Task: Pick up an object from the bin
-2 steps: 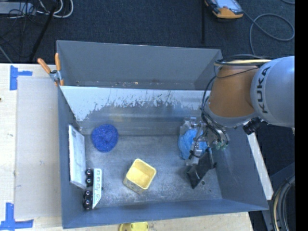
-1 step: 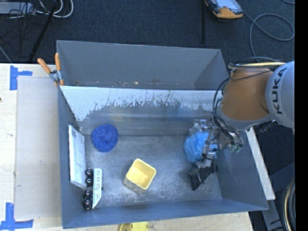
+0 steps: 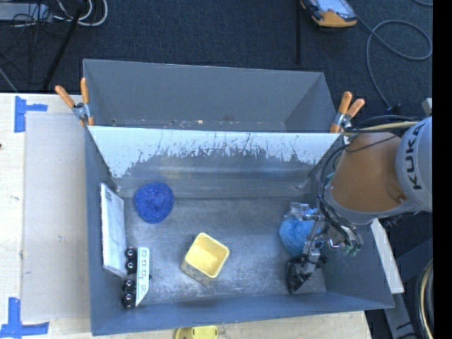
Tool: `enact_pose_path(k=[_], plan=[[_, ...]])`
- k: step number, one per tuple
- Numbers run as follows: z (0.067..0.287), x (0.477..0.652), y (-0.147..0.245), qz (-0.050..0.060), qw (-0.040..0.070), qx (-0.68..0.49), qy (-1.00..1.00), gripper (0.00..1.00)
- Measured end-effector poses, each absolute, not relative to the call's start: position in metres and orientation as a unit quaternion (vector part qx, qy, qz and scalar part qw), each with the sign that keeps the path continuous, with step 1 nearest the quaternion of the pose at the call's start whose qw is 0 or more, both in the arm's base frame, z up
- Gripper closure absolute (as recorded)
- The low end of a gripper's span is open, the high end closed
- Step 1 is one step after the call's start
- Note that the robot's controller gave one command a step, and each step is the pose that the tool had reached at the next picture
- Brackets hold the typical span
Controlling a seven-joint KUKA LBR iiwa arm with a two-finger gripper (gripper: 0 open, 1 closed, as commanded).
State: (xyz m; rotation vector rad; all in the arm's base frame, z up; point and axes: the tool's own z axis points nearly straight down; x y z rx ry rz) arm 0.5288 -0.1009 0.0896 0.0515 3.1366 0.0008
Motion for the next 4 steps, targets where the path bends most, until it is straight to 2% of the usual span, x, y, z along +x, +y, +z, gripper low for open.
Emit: enact_pose_path(k=[1, 2, 3, 4], plan=[[0.074, 0.510, -0.102, 0.001, -0.005, 0.063, 0.998, 0.00], [0.070, 0.524, -0.133, 0.002, 0.000, 0.030, 1.000, 1.00], [0.070, 0.524, -0.133, 0.002, 0.000, 0.029, 1.000, 1.00], [0.118, 0.504, -0.129, 0.001, -0.005, 0.022, 1.000, 1.00]])
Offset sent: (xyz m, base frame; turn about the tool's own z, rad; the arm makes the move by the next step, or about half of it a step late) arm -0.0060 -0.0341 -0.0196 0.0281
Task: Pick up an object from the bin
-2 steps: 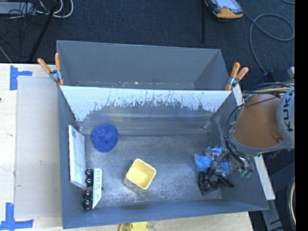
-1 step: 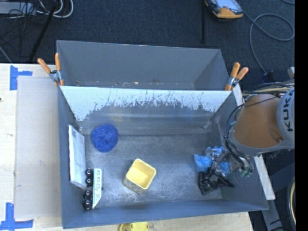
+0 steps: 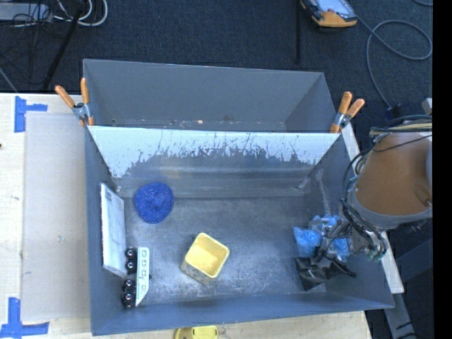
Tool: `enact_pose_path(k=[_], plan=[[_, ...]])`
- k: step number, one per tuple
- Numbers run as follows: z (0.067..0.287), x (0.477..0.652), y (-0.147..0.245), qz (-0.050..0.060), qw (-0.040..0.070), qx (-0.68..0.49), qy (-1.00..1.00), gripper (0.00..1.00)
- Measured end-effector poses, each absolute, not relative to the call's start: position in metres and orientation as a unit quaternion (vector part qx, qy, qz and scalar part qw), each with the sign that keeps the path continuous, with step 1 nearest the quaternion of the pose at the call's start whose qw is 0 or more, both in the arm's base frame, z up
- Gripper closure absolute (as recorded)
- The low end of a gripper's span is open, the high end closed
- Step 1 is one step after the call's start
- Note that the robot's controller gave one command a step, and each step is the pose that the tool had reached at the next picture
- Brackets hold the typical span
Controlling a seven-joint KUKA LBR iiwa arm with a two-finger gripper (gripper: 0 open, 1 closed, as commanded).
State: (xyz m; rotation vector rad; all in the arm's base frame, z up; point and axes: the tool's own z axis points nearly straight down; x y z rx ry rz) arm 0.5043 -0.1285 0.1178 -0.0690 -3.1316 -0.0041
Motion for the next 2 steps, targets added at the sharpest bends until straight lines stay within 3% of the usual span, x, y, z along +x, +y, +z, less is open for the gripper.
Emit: enact_pose_path(k=[1, 2], plan=[[0.132, 0.507, -0.137, 0.001, -0.005, -0.022, -1.000, 1.00], [0.147, 0.490, -0.127, -0.002, 0.008, -0.021, -1.000, 1.00]])
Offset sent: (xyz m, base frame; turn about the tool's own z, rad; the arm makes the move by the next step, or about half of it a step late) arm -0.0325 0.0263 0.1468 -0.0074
